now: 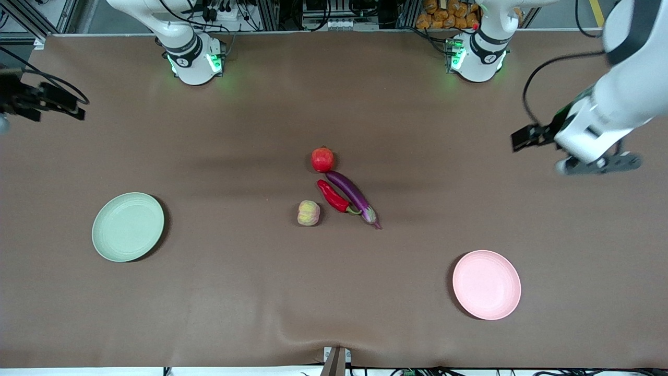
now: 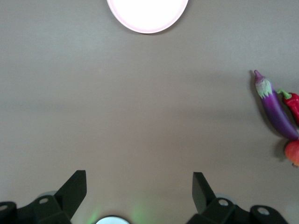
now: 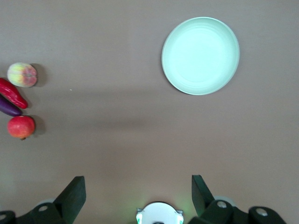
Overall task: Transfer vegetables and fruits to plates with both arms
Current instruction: 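Grasp the eggplant with the left gripper while the right gripper approaches the apple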
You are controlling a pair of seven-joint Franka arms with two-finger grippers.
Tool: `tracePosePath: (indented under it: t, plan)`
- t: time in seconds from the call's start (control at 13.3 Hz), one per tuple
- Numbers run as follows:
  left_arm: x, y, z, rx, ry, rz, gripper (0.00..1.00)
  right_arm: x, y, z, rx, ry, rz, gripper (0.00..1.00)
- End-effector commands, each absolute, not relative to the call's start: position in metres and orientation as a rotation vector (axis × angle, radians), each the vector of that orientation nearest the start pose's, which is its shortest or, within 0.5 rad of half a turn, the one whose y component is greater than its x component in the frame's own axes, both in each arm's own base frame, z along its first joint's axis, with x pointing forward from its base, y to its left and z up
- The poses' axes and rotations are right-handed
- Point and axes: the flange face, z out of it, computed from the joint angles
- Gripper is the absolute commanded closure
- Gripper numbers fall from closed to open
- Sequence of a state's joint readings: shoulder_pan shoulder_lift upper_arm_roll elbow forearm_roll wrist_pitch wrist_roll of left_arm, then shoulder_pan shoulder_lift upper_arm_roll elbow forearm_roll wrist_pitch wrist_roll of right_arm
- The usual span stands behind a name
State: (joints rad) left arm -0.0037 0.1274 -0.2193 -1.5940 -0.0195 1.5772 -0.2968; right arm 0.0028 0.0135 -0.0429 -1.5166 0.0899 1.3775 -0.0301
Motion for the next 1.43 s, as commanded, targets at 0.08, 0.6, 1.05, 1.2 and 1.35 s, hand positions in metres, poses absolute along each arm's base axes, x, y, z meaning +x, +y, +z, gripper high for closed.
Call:
tracePosePath:
  t: [0.08, 0.6, 1.05, 1.2, 1.35]
  plan:
    - [0.562, -0.190, 0.480, -3.145, -0.310, 0.187, 0.00, 0.586, 0.004, 0.566, -2.978, 0.009, 0.258, 0.00]
    - [0.558, -0.332, 0.328, -3.077, -0.887, 0.157, 0.00, 0.619, 0.061, 0.476, -2.908, -0.069, 0.402, 0.00]
    - [0.578, -0.407, 0.236, -2.931, -1.250, -0.033, 0.00, 0.612, 0.119, 0.467, -2.872, 0.122, 0.479, 0.00]
    - [0.581, -0.417, 0.219, -2.905, -1.282, -0.060, 0.04, 0.602, 0.144, 0.451, -2.833, 0.161, 0.528, 0.00]
    - [0.577, -0.424, 0.208, -2.909, -1.278, -0.052, 0.11, 0.596, 0.163, 0.448, -2.839, 0.126, 0.534, 0.00]
